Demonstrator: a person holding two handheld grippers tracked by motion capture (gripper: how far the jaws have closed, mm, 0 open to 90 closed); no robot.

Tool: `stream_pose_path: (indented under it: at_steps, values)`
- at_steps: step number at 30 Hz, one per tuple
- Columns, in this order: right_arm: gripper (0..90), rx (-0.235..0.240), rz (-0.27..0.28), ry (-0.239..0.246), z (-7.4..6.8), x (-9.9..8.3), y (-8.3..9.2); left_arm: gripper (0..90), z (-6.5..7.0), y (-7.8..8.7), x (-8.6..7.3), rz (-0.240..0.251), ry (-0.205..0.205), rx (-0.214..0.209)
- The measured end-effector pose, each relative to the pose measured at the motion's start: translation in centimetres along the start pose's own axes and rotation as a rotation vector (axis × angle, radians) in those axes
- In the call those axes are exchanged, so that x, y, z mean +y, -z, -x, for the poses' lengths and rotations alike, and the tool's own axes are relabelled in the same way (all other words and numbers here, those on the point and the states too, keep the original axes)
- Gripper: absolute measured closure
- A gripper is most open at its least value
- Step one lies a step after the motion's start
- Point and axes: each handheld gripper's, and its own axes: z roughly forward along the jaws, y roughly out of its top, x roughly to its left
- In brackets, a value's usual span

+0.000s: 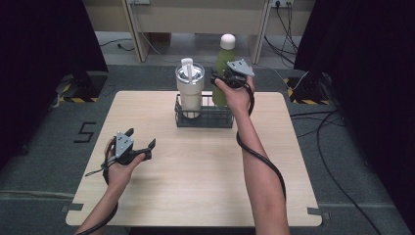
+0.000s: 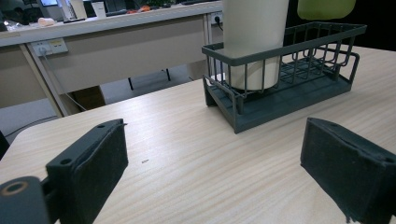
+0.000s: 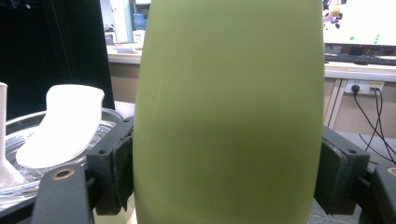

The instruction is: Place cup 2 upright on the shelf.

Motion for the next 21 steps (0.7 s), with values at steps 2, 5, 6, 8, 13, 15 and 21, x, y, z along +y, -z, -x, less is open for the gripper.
stream_pose_path:
  at_steps: [2,5,6,8,13,15,21]
  values:
    - [22.3,-0.001,-0.003,0.0,0.0,-0.1,-0.1,6.6,0.0,0.0,0.0,0.0,0.0,0.0]
    - [22.3,-0.003,-0.01,-0.001,0.1,-0.3,-0.2,6.6,0.0,0.0,0.0,-0.001,0.0,-0.001]
    - [22.2,-0.003,-0.012,0.0,0.1,-0.4,-0.3,6.6,0.0,0.0,0.0,0.0,0.001,0.0]
    - [22.3,-0.004,-0.016,-0.003,0.1,-0.5,-0.4,6.6,0.0,0.0,0.0,0.0,-0.001,0.0]
    - [22.3,-0.005,-0.023,-0.002,0.1,-0.7,-0.6,6.6,0.0,0.0,0.0,0.0,0.001,0.0]
    - [22.3,-0.004,-0.029,0.001,0.1,-0.9,-0.8,6.6,0.0,0.0,0.0,0.0,0.0,0.001]
    - [22.3,-0.01,-0.045,-0.003,0.3,-1.3,-1.0,6.6,0.0,0.0,0.0,0.0,-0.001,0.0]
